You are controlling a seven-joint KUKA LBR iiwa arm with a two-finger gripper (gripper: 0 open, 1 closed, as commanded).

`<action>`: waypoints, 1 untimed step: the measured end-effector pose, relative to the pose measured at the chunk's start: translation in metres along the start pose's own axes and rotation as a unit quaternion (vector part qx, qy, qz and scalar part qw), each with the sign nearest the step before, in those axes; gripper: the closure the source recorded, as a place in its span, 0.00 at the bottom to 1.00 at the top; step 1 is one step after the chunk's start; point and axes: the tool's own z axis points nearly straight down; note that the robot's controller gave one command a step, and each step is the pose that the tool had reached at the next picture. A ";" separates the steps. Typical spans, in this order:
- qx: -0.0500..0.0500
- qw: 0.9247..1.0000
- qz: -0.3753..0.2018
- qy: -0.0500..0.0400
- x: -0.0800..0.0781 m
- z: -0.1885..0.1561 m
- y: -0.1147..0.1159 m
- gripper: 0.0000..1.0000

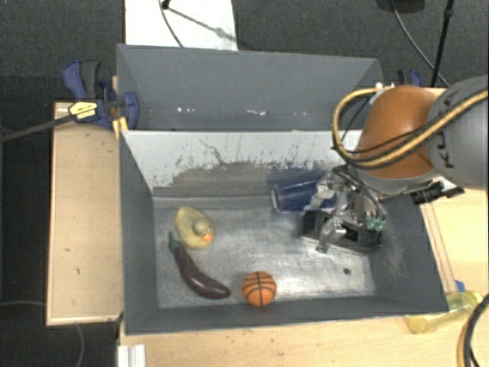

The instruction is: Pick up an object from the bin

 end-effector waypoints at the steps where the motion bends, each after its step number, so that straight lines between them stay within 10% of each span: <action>1: -0.001 0.996 0.083 0.015 -0.007 -0.003 -0.031 0.00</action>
Offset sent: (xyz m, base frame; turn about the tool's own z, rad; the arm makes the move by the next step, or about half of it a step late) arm 0.0077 -0.0418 -0.0133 0.0771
